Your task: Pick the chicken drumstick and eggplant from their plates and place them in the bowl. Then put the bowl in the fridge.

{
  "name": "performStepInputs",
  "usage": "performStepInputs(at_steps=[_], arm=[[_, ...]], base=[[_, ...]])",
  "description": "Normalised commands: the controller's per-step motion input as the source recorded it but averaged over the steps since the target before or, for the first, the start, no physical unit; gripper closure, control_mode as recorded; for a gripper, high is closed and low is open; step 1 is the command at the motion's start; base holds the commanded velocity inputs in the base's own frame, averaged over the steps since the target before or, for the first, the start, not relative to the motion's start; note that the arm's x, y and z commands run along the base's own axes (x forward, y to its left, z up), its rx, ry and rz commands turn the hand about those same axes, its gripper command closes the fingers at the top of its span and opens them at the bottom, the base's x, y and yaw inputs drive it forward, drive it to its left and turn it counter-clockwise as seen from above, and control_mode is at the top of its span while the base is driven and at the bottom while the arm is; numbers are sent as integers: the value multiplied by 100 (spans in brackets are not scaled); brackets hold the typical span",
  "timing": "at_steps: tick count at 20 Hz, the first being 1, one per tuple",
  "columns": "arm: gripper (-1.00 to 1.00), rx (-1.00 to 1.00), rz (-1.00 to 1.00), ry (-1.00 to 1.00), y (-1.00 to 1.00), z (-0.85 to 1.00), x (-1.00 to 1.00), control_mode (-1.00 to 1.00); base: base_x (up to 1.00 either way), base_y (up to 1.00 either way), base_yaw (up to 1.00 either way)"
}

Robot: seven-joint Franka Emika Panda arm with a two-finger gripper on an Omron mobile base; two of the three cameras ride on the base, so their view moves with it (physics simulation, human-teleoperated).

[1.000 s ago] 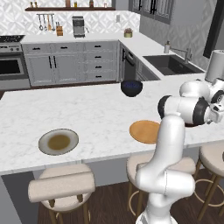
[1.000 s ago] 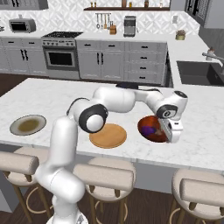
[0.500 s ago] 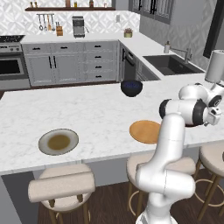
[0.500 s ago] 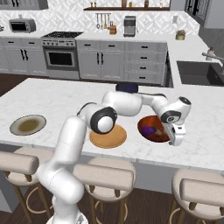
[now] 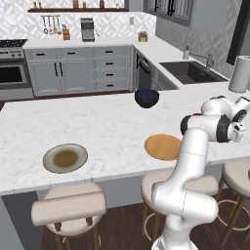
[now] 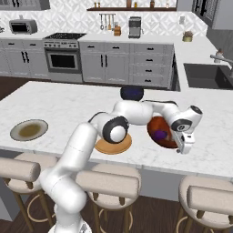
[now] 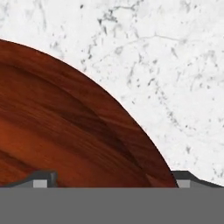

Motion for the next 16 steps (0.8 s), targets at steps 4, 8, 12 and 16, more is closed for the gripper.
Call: performStepInputs(at_steps=[4, 8, 12, 16], arm=[[100, 1, 0, -11, 1, -2, 0, -100], [100, 0, 0, -15, 11, 0, 0, -100], [100, 0, 0, -12, 13, 0, 0, -100], [100, -1, 1, -13, 17, 0, -6, -100]], base=[[0, 0, 0], [0, 0, 0], [0, 0, 0], [0, 0, 0]])
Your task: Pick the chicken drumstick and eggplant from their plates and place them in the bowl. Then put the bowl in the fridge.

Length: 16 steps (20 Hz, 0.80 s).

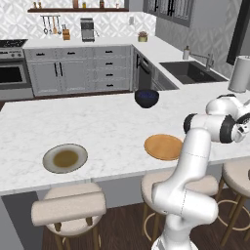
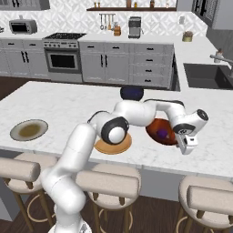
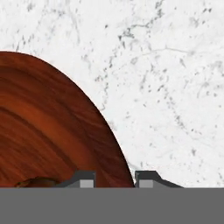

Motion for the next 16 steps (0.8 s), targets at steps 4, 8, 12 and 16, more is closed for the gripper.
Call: performStepInputs(at_steps=[4, 8, 12, 16], arm=[[100, -10, 6, -18, 21, 36, -44, -100], [100, -14, 5, -10, 7, 68, -35, -100], [100, -20, 2, -8, 51, 79, -74, -100], [100, -27, 0, -4, 95, 71, -88, -100]], base=[[0, 0, 0], [0, 0, 0], [0, 0, 0], [0, 0, 0]])
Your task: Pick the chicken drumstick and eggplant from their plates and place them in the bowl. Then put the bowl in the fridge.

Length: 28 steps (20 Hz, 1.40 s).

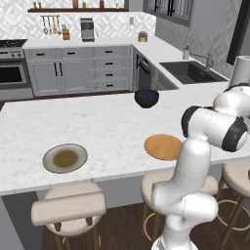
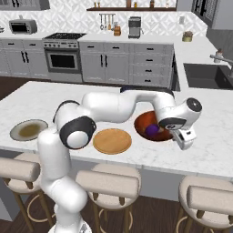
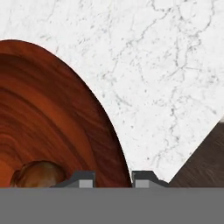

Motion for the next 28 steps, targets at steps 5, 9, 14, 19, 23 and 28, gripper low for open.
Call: performStepInputs(at_steps=[5, 9, 14, 19, 23, 28], arm=[[100, -27, -4, -1, 99, 44, -85, -100], [100, -23, -26, 0, 100, 43, -27, -100], [100, -4, -39, 0, 100, 37, -7, -100], [100, 4, -32, 0, 83, 53, -39, -100], [100, 17, -18, 0, 61, 53, -68, -100], [100, 25, -7, -7, 53, 39, -83, -100]], base=[[0, 0, 0], [0, 0, 0], [0, 0, 0], [0, 0, 0], [0, 0, 0], [0, 0, 0]])
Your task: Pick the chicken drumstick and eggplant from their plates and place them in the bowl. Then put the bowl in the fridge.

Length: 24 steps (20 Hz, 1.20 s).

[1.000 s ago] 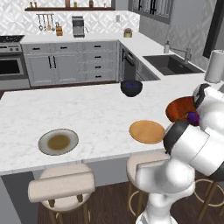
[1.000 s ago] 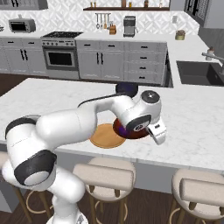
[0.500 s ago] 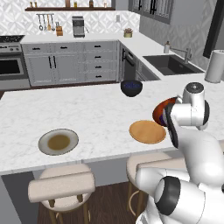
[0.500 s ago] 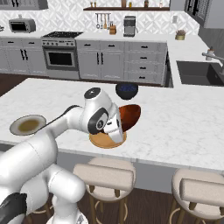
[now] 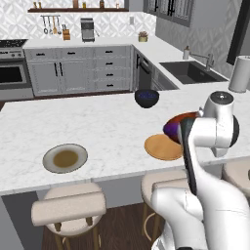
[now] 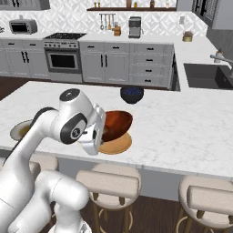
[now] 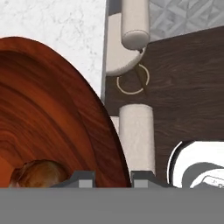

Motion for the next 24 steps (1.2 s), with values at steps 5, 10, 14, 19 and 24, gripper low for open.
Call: performStepInputs(at_steps=[5, 10, 14, 19, 24], arm=[[100, 15, -5, -8, 57, 18, -61, -100], [100, 1, -3, -3, 75, 15, -60, -100], [100, 2, -4, 0, 45, 6, -30, -100], [100, 9, 0, -2, 7, -2, 4, -100], [100, 1, 0, -10, 0, -30, 42, -100]], base=[[0, 0, 0], [0, 0, 0], [0, 0, 0], [0, 0, 0], [0, 0, 0]])
